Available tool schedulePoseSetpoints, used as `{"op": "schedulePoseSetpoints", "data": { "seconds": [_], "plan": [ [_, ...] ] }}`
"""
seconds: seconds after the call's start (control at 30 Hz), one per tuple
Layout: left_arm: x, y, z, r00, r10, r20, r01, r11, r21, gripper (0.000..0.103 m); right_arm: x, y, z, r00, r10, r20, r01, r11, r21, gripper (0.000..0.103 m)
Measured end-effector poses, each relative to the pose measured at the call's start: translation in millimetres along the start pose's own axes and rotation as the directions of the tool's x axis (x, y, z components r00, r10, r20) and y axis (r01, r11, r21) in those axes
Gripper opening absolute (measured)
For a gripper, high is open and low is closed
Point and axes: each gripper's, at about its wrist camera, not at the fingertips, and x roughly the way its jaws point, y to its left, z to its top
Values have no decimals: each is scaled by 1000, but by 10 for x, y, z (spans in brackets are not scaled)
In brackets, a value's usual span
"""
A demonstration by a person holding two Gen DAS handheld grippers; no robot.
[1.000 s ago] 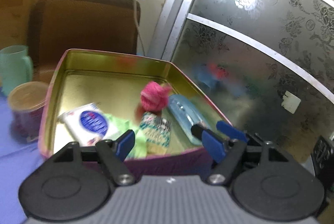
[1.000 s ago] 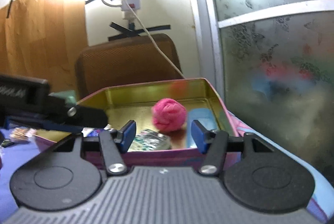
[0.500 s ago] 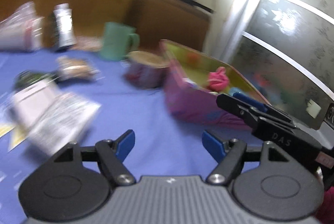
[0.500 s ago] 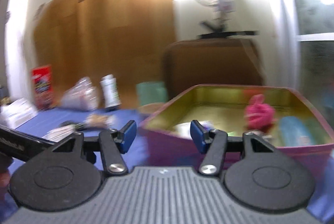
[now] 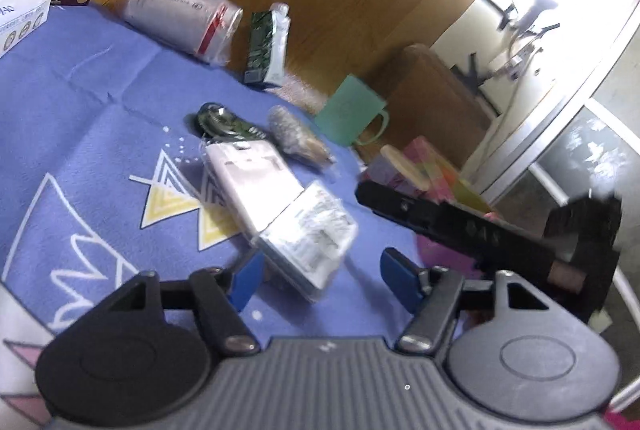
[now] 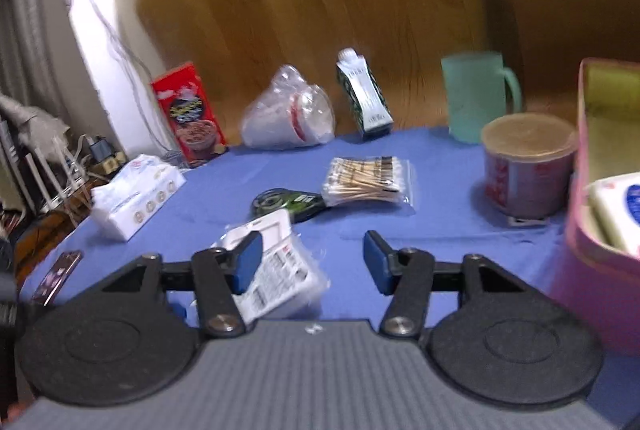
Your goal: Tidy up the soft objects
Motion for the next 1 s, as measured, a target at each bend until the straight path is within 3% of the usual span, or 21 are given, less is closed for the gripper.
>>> {"op": "schedulePoseSetpoints", "data": {
  "seconds": [0.1,0.13,0.37,0.4,0.47,0.5,0.53,0.67,0.73,0.87,0.93,1.0],
  "plan": [
    [95,71,-47,999,-5,-34,4,1000,-27,50,152,-79,-29,995,50,-83,-45,997,62,25],
    [94,78,-74,999,-9,-36,8,1000,-25,49,165,-79,-73,993,58,-106,-51,996,68,25],
    [-9,32,-181,995,-58,-87,59,998,12,51,-422,56,-538,984,109,-140,-104,994,43,28],
    [-13,31,-190,993,-64,-96,66,998,13,56,-508,80,-611,981,127,-147,-123,992,38,28],
    [-42,2,-223,993,-65,-100,68,997,25,57,-641,137,-709,982,130,-139,-129,992,12,35],
    [-43,-5,-222,993,-61,-103,65,997,34,57,-691,179,-745,986,104,-133,-108,994,-25,48],
    [-52,-25,-237,993,-55,-104,60,997,44,57,-713,227,-772,990,69,-120,-77,995,-63,53],
    [-53,-46,-240,994,-41,-106,47,998,48,57,-615,322,-771,992,33,-124,-51,988,-145,54],
    [-44,-39,-227,994,-33,-106,39,998,54,54,-525,383,-780,992,23,-128,-49,978,-204,60],
    [-51,-112,-221,994,-27,-105,35,996,80,44,-369,574,-854,995,-35,-96,-5,920,-391,60],
    [-64,-202,-221,989,-85,-119,98,990,103,35,-348,598,-852,996,-28,-90,-10,919,-393,49],
    [-58,-372,-253,992,-61,-114,80,981,174,35,-346,592,-856,996,-20,-84,-14,923,-384,42]
  ]
}}
